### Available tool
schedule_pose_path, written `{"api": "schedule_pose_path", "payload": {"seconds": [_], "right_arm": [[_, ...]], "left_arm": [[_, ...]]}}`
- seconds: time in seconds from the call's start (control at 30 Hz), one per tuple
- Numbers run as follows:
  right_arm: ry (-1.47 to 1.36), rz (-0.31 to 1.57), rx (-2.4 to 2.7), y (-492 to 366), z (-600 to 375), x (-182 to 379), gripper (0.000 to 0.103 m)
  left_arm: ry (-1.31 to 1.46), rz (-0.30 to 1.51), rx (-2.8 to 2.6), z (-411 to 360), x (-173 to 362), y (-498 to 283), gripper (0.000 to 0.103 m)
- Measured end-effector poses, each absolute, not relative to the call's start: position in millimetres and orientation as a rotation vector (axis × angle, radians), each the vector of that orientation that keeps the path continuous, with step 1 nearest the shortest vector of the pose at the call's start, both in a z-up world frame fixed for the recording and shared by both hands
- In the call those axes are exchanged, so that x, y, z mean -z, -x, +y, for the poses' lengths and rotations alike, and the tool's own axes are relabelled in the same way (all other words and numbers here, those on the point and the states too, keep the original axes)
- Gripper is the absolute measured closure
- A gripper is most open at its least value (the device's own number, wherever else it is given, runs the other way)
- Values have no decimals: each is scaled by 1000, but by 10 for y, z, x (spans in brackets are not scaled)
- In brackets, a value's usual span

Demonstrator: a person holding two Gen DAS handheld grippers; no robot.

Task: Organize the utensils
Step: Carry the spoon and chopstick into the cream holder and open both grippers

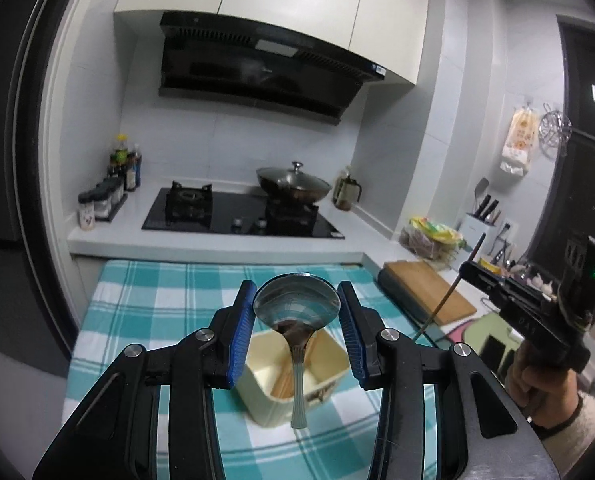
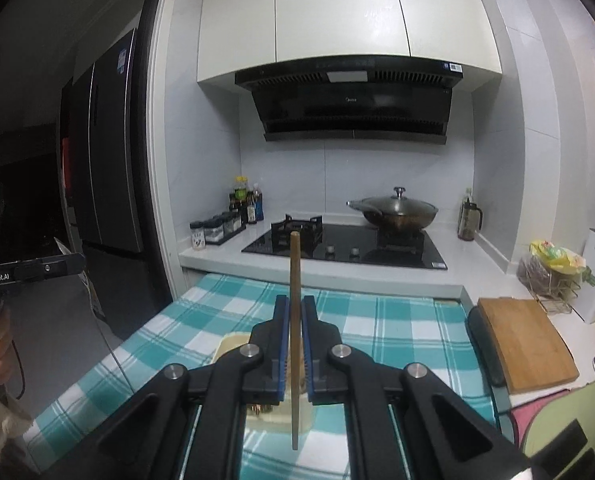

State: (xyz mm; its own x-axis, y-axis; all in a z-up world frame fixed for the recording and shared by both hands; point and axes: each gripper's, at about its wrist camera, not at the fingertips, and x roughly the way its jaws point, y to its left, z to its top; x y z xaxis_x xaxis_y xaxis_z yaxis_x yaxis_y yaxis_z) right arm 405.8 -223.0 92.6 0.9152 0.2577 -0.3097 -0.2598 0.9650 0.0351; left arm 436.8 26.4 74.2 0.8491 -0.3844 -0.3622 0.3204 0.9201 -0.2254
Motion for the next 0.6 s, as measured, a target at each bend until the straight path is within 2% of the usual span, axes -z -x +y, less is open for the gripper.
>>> {"api": "schedule_pose_path", "payload": {"seconds": [0.1, 0.2, 0.47, 0.6], "right_arm": [[-5, 249, -290, -4322, -2112, -954, 97], [4, 279, -308, -4659, -1961, -741, 97], [-140, 661, -352, -5592, -1863, 269, 97], [-178, 803, -330, -5828, -1868, 639, 93]], "left_arm": [[167, 413, 340, 114, -690, -4750, 61], [183, 482, 317, -7, -441, -5155, 61], [184, 751, 264, -126, 511, -5830, 61], [112, 822, 254, -244, 756, -5904, 59]]}}
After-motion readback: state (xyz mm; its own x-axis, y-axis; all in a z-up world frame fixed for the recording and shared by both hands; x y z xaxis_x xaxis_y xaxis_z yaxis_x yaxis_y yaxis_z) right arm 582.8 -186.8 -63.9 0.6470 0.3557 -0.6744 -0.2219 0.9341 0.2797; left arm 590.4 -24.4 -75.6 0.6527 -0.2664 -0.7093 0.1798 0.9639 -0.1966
